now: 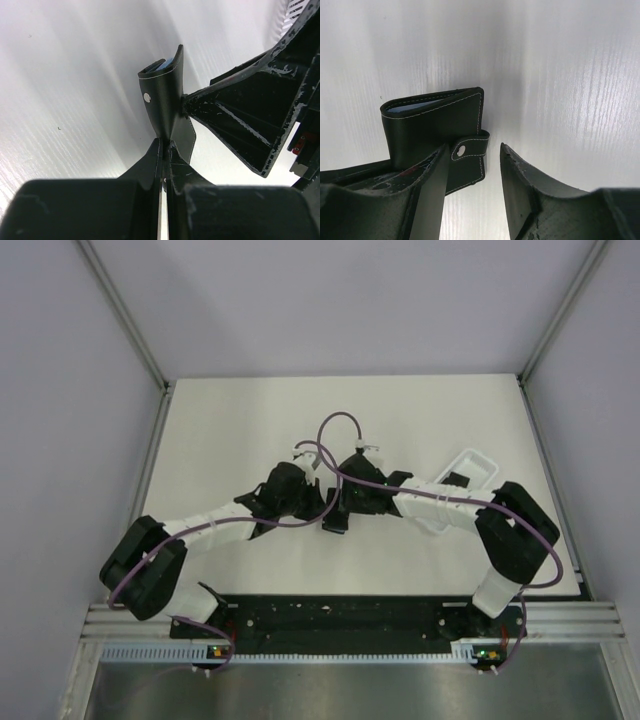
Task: Put the credit cards into the card holder
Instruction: Open the card holder at the center of the board.
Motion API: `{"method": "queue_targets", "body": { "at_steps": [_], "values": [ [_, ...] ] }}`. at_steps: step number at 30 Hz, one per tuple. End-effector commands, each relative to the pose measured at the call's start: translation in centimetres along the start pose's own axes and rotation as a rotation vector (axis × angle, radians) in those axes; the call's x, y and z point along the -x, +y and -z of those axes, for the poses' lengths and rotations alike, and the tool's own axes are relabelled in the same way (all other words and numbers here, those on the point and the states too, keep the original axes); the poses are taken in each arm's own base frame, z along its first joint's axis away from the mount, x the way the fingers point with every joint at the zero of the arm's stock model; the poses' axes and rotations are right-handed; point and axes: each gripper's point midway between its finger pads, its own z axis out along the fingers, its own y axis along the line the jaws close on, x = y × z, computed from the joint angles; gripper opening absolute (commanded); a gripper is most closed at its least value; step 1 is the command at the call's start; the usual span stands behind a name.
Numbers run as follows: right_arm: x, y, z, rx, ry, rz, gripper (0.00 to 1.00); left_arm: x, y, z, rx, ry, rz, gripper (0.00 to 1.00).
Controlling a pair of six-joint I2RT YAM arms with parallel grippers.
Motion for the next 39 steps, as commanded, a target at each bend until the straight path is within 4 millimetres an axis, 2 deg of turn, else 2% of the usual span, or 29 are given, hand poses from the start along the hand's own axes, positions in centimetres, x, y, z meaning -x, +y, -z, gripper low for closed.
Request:
{"method": "queue_targets", "body": {
  "at_steps": [1,6,11,15,17,19,22,25,28,32,39],
  "values": [
    [0.1,-2.1,0.6,-0.107,-0.008,0.036,0.42,3.3,-1.3,0.9,-0.022,-0.094,-0.016,0.0],
    [-0.8,-3.0,0.8,-0.128,0.026,0.049,0.33,3.4,-0.8,1.0,0.007,-0.105,-0.008,0.0],
    [-1.4,-4.2,1.2,-0.148,0.044,0.057,0.19,3.4,-0.5,1.0,0.025,-0.111,0.001,0.0],
    [-1.0,-5.0,1.6,-0.156,0.038,0.041,0.16,3.3,-0.5,1.0,0.024,-0.11,0.001,0.0],
    [-0.1,-4.7,2.2,-0.135,0.004,0.038,0.18,3.2,-0.4,1.0,0.027,-0.108,0.002,0.0],
    [0.7,-3.6,3.0,-0.06,-0.03,0.042,0.26,3.2,-0.4,0.9,0.022,-0.106,0.005,0.0],
    [1.8,-0.7,4.2,0.113,-0.092,0.009,0.42,3.2,-0.6,0.8,0.016,-0.106,0.006,0.0],
    [2.1,1.8,5.2,0.266,-0.105,-0.031,0.46,3.1,-0.6,0.8,0.012,-0.104,0.007,0.0],
    [2.0,3.7,5.0,0.346,-0.079,-0.05,0.47,3.2,-0.8,0.9,0.004,-0.105,0.005,0.0],
    [1.6,5.0,3.9,0.371,-0.044,-0.067,0.47,3.2,-1.0,0.9,-0.006,-0.104,0.004,0.0],
    [1.0,5.3,2.0,0.352,-0.012,-0.076,0.53,3.1,-1.0,1.0,-0.009,-0.105,0.002,0.0]
  ]
}}
